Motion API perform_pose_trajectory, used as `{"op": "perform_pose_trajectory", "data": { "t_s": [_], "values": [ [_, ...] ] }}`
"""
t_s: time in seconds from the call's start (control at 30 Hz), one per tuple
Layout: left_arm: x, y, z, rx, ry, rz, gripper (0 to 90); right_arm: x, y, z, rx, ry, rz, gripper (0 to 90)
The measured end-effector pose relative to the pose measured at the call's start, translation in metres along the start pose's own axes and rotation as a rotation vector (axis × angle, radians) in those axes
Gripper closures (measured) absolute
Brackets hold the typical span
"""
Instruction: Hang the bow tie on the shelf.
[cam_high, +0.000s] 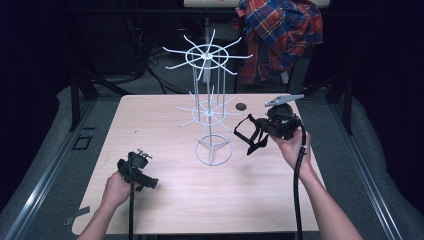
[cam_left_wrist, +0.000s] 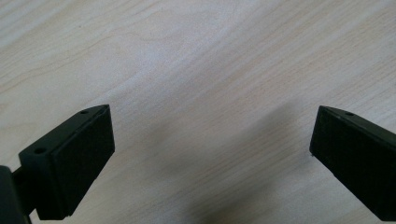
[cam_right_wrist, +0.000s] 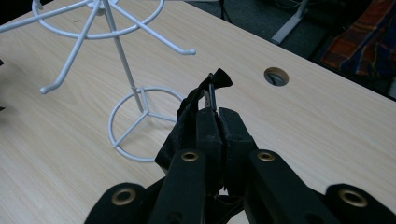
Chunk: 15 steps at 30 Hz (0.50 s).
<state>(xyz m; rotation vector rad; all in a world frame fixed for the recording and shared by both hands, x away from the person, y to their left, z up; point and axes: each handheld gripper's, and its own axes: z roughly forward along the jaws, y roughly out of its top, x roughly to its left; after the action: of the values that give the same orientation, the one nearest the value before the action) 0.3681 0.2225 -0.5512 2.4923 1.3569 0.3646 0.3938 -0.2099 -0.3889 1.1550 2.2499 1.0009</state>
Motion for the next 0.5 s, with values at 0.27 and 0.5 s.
{"op": "perform_pose_trajectory", "data": {
  "t_s": [0.27, 0.5],
  "values": [
    [0.001, 0.0, 0.0, 0.006, -0.002, 0.003, 0.0, 0.002, 0.009, 0.001, -0.002, -0.011, -0.005, 87.8],
    [0.001, -0.001, -0.001, 0.004, -0.004, -0.003, 0.1, 0.004, 0.015, 0.003, -0.02, -0.012, -0.004, 87.8]
  ]
}}
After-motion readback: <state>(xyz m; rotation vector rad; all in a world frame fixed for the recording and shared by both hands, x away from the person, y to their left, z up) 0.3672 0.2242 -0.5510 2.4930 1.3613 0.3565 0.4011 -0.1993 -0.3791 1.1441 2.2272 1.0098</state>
